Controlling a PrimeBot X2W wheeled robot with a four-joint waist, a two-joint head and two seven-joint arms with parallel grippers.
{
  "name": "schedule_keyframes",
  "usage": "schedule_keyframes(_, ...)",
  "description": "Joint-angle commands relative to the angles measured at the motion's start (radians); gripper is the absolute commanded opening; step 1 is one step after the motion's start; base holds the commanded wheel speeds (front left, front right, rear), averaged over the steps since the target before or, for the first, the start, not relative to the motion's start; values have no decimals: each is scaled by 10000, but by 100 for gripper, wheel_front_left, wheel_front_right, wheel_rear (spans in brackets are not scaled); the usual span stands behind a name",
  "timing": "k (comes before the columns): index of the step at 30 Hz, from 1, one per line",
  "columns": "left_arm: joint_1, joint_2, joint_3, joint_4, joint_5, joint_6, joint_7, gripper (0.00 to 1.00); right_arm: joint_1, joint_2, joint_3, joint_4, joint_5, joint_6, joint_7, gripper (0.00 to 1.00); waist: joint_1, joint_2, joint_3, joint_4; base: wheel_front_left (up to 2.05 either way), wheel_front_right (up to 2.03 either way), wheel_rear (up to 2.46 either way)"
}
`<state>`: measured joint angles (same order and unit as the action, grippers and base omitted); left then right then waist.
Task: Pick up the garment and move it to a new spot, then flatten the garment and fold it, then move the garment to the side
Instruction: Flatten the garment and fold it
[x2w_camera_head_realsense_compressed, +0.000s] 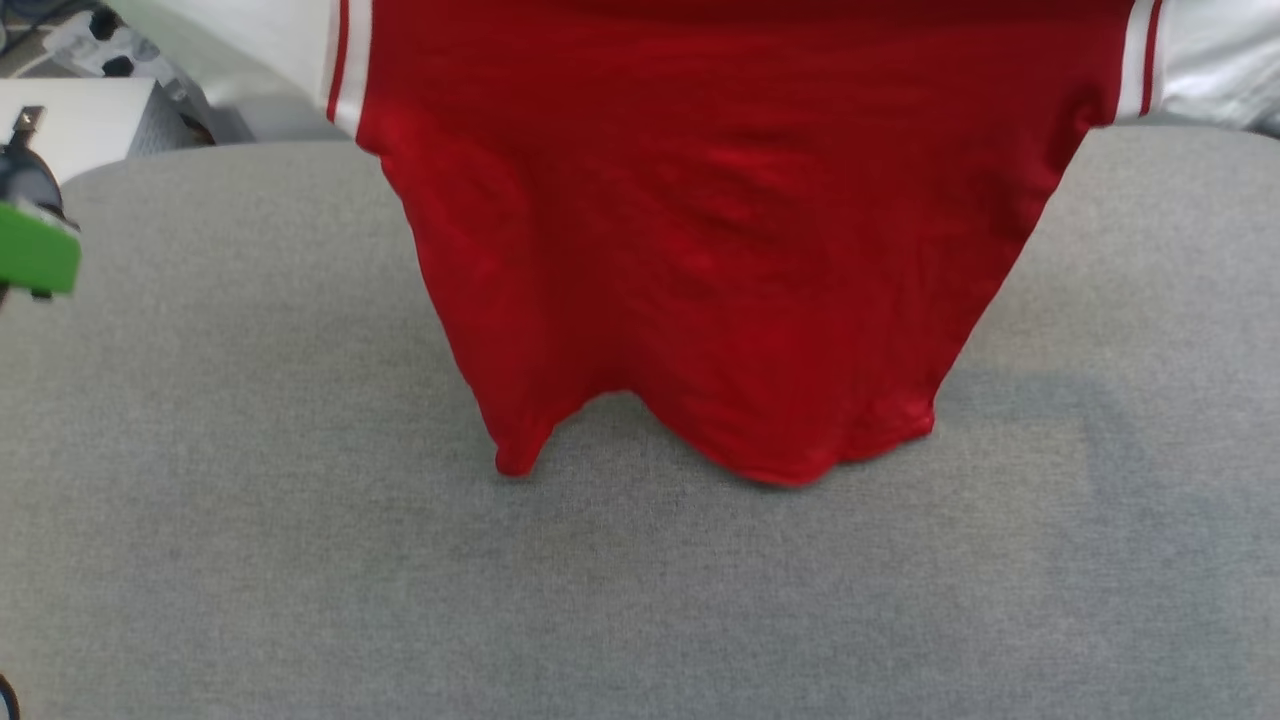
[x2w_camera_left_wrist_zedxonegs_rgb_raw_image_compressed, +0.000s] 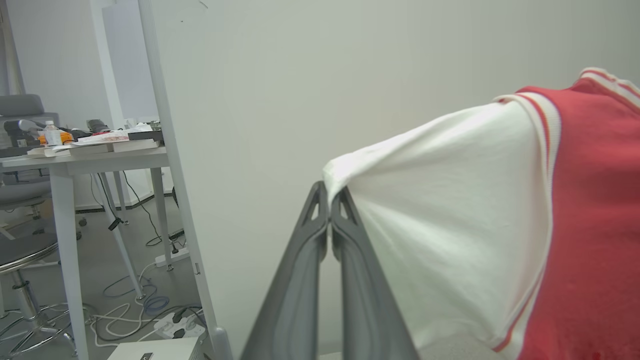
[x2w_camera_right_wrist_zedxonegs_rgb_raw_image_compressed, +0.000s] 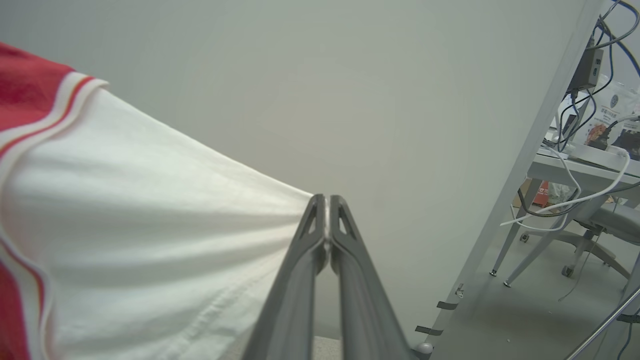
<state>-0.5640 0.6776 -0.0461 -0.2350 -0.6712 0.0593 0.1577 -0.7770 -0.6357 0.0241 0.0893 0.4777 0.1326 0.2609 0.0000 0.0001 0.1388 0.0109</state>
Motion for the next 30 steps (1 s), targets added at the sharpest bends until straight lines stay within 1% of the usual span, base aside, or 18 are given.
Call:
schedule_keyframes(1, -441, 123, -8, 121, -60, -67, -1, 0, -357, -67, 42, 130, -72, -19, -74, 0, 0, -1, 813, 81, 0, 0, 0)
schedule_keyframes(9, -2792, 121, -455, 1266, -11, -662, -2, 0, -2532, -192, 638, 925, -227, -19, -307, 0, 0, -1, 2434, 184, 0, 0, 0)
schedule_keyframes(12, -4110, 118, -869, 1975, 277, -1007, 24, 0, -3672, -233, 861, 1401, -385, -19, -446, 0, 0, -1, 3104, 258, 0, 0, 0)
schedule_keyframes(15, -5694, -121, -1166, 2960, 484, -1213, -100, 0, -4759, -182, 987, 1902, -569, -19, -625, 0, 0, -1, 3676, 260, 0, 0, 0)
schedule_keyframes(19, -7736, -358, -1421, 4369, 889, -1416, -600, 0, -6425, 133, 979, 2854, -987, -19, -1013, 0, 0, -1, 4393, 205, 0, 0, 0)
schedule_keyframes(24, -9799, -621, -1740, 6097, 1315, -1612, -1343, 0, -8208, 714, 683, 4326, -1836, -19, -2042, 0, 0, -1, 5026, 79, 0, 0, 0)
schedule_keyframes(27, -10572, -838, -1917, 6990, 1411, -1711, -1917, 0, -8920, 1083, 563, 5134, -2264, -19, -2621, 0, 0, -1, 5252, 62, 0, 0, 0)
schedule_keyframes(30, -10933, -1062, -2065, 7668, 1400, -1780, -2516, 0, -9386, 1317, 606, 5717, -2562, -19, -3080, 0, 0, -1, 5410, 91, 0, 0, 0)
